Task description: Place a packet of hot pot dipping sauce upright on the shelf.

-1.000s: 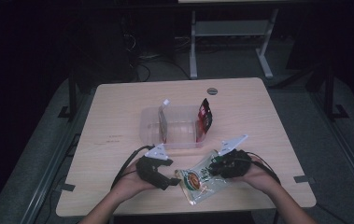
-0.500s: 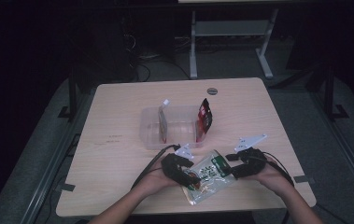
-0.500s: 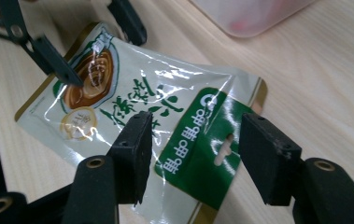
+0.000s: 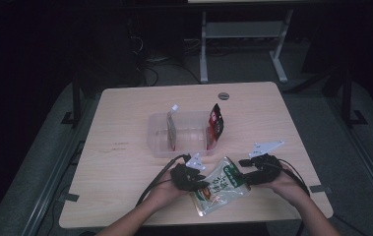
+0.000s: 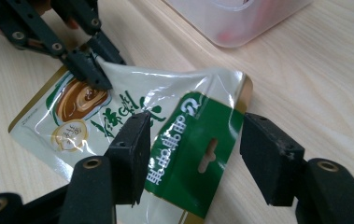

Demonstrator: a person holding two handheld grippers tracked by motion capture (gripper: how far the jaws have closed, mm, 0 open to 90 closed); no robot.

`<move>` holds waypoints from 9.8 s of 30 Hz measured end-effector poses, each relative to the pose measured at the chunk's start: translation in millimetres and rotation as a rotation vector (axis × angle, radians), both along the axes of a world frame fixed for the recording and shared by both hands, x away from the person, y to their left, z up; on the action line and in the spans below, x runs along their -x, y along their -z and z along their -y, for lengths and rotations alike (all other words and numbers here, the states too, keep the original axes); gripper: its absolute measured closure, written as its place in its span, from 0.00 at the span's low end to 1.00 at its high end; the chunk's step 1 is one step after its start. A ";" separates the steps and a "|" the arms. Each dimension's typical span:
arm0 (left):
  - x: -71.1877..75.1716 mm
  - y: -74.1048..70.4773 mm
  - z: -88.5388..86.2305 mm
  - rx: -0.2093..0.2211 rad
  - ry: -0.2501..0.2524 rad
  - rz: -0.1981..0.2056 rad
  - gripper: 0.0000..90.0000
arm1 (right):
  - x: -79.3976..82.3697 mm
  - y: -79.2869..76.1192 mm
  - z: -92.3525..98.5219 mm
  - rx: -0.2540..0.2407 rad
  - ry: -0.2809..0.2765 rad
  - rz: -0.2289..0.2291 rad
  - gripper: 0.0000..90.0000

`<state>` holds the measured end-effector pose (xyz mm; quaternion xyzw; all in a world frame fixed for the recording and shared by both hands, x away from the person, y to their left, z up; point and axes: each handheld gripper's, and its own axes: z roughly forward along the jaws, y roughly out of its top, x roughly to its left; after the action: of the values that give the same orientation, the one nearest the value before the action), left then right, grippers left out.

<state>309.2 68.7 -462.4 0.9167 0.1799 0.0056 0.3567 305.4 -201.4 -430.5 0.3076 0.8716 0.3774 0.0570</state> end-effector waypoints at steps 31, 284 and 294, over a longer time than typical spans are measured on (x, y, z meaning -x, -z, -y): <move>6.5 -44.2 -54.0 0.103 0.061 0.091 1.00 | -24.9 15.1 -13.3 -0.292 -0.175 -0.219 0.36; 8.9 -46.6 -120.5 0.099 -0.063 0.031 0.38 | -34.0 -54.3 -52.2 -0.185 -0.085 0.161 0.41; 20.3 -38.9 -138.3 0.072 -0.112 0.040 0.36 | -8.9 -30.9 -39.3 -0.139 -0.134 0.124 0.36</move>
<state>288.9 207.0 -423.5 0.8914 0.2237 0.0371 0.3923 314.3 -162.1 -399.6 0.2277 0.8567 0.4583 0.0642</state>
